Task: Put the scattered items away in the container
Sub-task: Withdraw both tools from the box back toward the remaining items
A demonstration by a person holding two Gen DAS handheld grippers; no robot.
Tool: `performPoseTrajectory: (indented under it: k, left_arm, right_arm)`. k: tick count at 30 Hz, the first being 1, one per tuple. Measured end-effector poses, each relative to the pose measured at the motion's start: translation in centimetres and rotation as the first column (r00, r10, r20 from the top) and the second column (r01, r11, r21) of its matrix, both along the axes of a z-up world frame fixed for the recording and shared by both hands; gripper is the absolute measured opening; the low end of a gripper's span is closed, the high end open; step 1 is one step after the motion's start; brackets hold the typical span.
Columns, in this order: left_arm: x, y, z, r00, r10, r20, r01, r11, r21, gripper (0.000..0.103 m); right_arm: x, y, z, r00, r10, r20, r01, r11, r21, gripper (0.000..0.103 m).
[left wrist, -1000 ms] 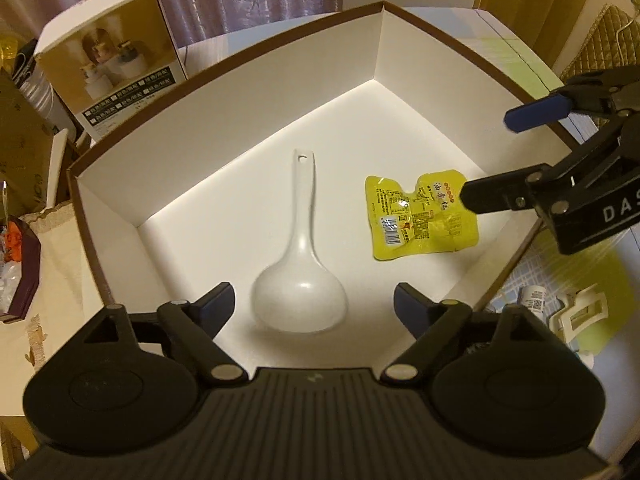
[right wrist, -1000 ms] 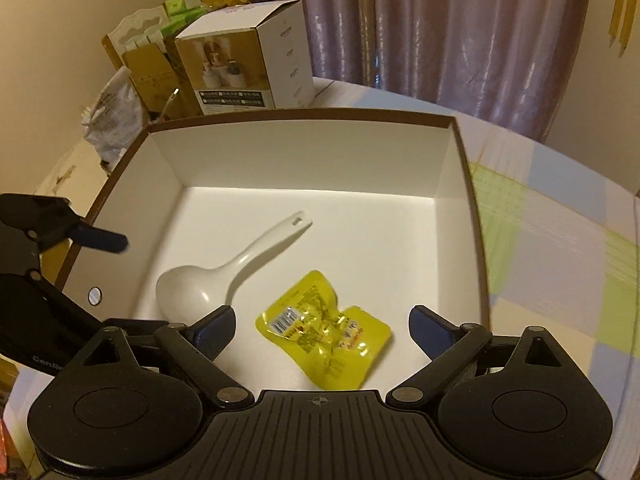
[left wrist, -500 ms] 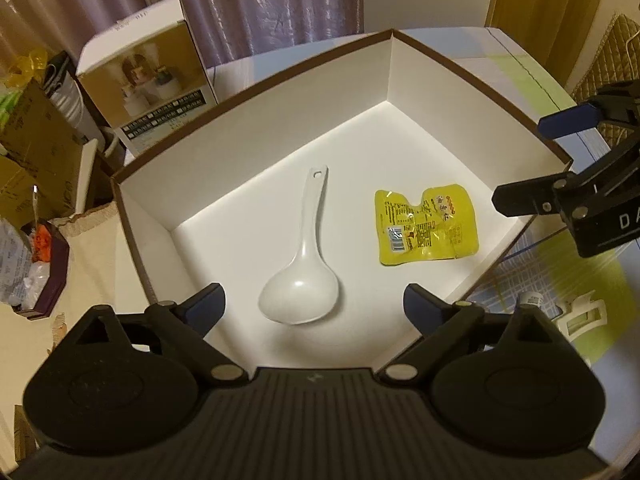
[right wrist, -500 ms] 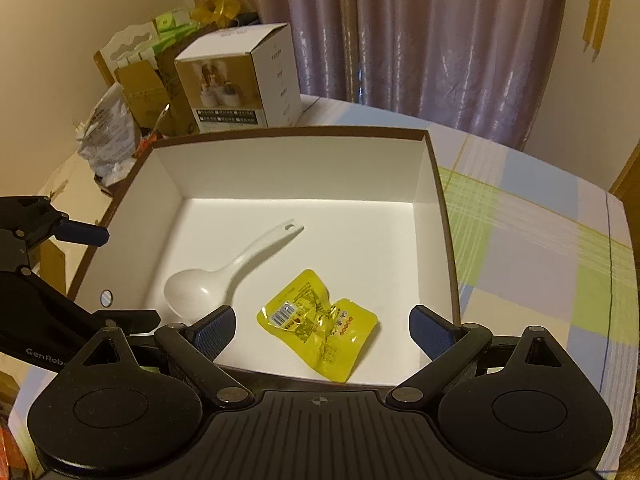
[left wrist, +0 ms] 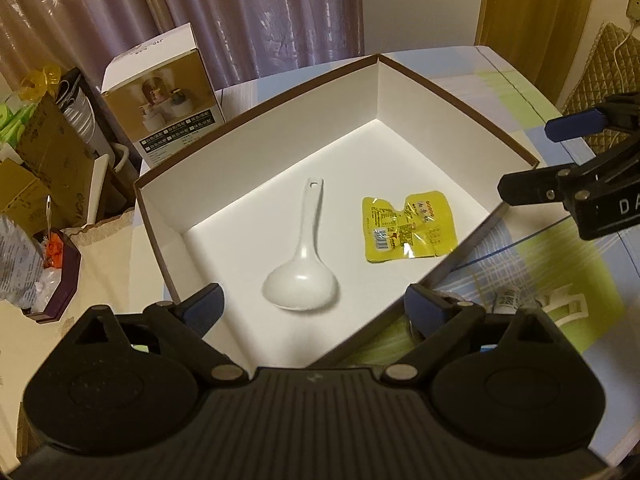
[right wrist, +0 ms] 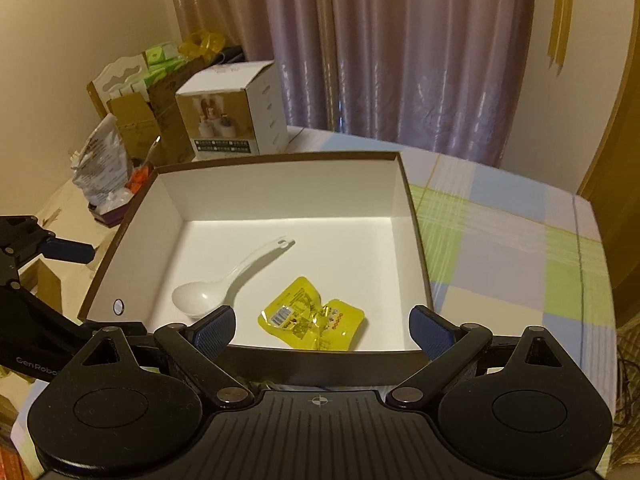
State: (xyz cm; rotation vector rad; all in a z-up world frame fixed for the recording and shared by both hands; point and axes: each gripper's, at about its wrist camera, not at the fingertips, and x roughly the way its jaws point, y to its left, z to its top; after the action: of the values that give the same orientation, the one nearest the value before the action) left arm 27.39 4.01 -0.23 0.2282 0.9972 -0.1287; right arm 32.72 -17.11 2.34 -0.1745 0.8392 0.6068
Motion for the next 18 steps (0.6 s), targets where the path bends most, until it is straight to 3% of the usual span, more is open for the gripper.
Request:
performPoseTrajectory:
  k: [8,18]
  left_arm:
    - [-2.4,-0.3,1.3,0.999,0.01,0.042,-0.01,1.0,0.009,0.096]
    - [-4.7,-0.2,2.2,0.995,0.03,0.09,-0.031,0.999,0.008,0.097]
  right_arm:
    - [-2.6,-1.0,1.4,1.0,0.015,0.021,-0.017,0.997,0.073,0.098]
    - [-4.4,-3.2,2.4,0.997,-0.074,0.017,0.07,0.979,0.193,0.098]
